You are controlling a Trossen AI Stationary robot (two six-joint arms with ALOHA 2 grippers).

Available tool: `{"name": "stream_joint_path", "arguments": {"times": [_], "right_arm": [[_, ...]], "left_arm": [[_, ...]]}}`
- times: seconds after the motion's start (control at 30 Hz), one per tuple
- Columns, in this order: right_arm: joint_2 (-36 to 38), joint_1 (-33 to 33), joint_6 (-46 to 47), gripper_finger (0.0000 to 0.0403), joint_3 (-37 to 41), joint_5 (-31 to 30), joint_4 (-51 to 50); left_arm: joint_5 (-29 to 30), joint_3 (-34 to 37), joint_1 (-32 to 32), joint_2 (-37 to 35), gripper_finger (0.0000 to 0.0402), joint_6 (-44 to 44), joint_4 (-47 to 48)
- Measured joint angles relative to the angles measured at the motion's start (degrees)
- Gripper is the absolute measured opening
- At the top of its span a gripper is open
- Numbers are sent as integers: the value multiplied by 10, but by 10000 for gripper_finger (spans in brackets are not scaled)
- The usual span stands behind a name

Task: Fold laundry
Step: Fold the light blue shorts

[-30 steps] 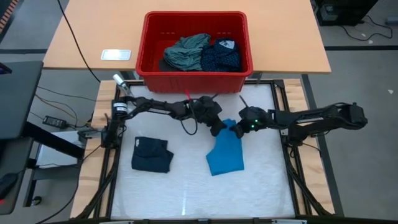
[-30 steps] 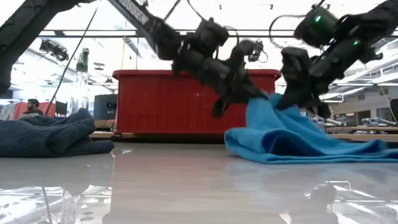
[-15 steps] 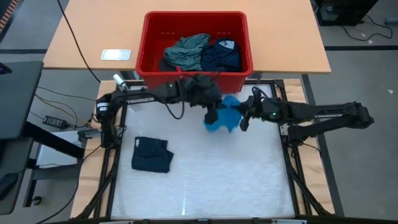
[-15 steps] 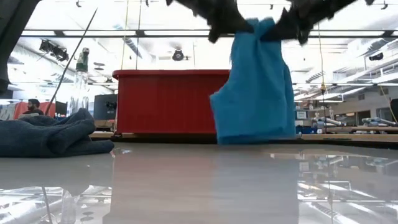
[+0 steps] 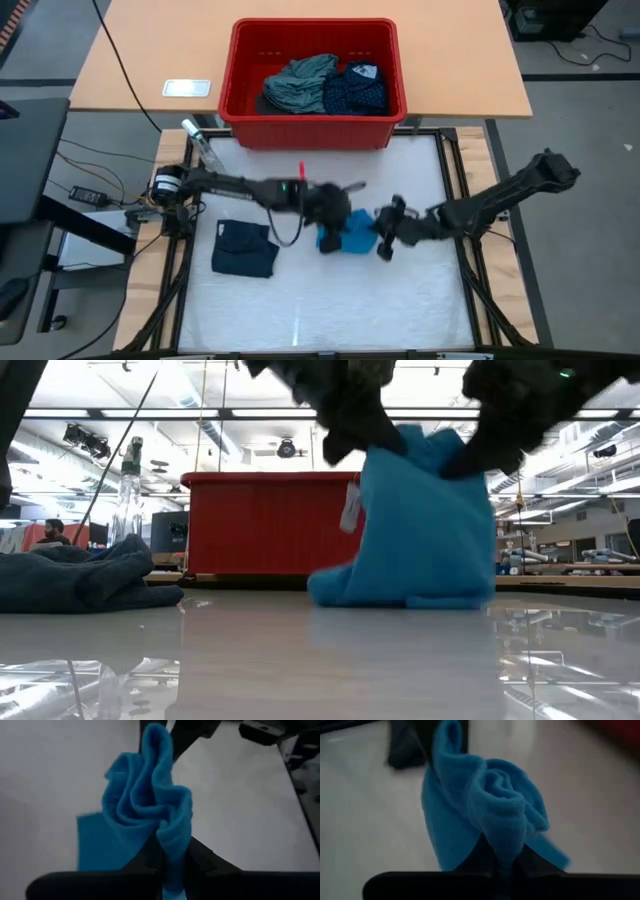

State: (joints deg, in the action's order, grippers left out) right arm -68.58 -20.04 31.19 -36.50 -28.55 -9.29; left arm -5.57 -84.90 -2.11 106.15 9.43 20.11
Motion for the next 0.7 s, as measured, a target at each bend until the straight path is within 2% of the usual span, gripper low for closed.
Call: {"name": "stream_joint_path", "arguments": {"times": [0.13, 0.27, 0.37, 0.47, 0.7], "right_arm": [[-60, -55, 61, 21, -3, -7, 36], [-86, -61, 83, 21, -30, -14, 51], [-105, -53, 127, 21, -40, 21, 68], [-130, -50, 211, 21, -43, 60, 83], [-200, -40, 336, 21, -43, 108, 119]], "left_arm": [[2, 73, -36, 0, 38, 43, -65], [0, 76, -43, -2, 38, 49, -59], [-16, 76, -48, -2, 38, 70, -49], [-25, 76, -58, -2, 38, 89, -23], [-28, 76, -44, 14, 39, 150, 29]]}}
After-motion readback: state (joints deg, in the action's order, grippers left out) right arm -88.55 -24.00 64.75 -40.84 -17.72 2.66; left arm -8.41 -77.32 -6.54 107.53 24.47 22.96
